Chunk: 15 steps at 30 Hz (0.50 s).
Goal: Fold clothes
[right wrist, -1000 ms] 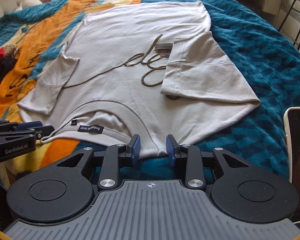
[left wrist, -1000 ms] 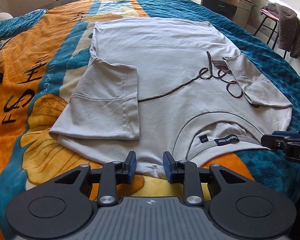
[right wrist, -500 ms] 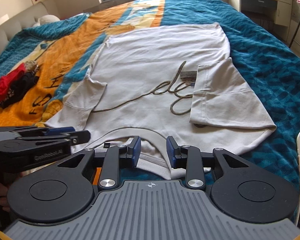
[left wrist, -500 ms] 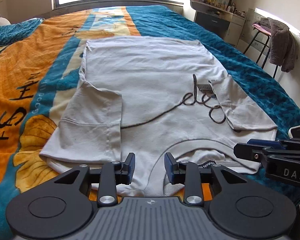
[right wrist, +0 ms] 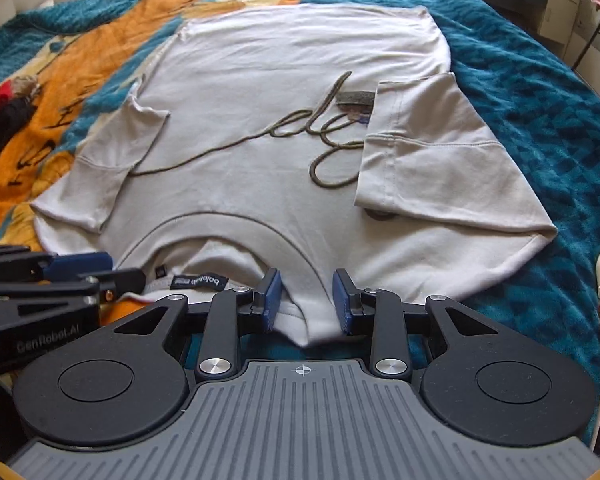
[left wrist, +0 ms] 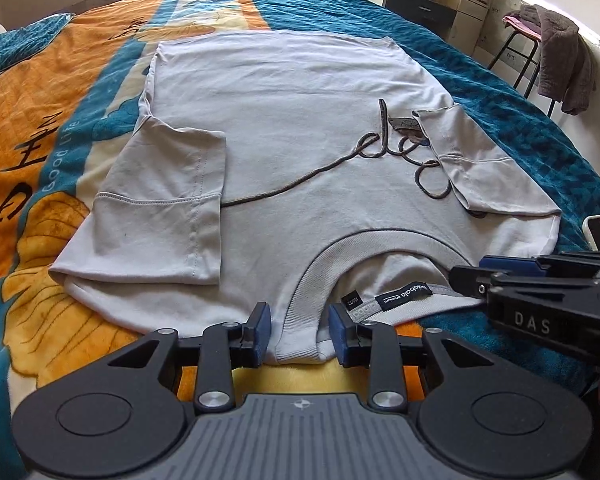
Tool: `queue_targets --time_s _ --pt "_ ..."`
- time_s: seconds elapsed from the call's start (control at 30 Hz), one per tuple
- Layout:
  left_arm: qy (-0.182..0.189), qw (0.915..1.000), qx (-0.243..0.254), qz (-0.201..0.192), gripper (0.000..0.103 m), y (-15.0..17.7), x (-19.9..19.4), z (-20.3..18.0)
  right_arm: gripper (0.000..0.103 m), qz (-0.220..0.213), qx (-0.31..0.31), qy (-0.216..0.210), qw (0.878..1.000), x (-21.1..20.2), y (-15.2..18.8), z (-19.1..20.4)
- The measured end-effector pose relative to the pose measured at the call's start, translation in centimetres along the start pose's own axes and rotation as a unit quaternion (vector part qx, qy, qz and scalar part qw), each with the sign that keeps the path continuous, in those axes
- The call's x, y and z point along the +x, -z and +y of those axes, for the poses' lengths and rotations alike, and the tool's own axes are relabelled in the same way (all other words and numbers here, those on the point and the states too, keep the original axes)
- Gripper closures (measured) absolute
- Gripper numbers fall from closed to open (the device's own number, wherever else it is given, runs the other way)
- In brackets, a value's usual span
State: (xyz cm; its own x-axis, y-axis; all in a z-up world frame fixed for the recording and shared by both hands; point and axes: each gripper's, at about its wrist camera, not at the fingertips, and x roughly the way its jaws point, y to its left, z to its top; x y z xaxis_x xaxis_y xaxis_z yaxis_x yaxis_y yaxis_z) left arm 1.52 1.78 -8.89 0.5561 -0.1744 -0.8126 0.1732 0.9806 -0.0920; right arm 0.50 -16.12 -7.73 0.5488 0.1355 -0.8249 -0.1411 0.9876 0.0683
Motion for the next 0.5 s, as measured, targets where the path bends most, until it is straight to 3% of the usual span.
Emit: queue_targets --time_s 0.3,0.5 --pt "-0.007 0.9997 0.022 -0.005 0.07 0.7 -2.4 -0.4 0.067 -0.003 -0.02 -0.014 1.0 -4.1 2.0 0.0" --pt "0.0 0.9992 0.002 -0.04 0.065 -0.6 -6.5 0.7 0.048 -0.047 0.005 -0.058 0.997 -7.5 0.8 0.2"
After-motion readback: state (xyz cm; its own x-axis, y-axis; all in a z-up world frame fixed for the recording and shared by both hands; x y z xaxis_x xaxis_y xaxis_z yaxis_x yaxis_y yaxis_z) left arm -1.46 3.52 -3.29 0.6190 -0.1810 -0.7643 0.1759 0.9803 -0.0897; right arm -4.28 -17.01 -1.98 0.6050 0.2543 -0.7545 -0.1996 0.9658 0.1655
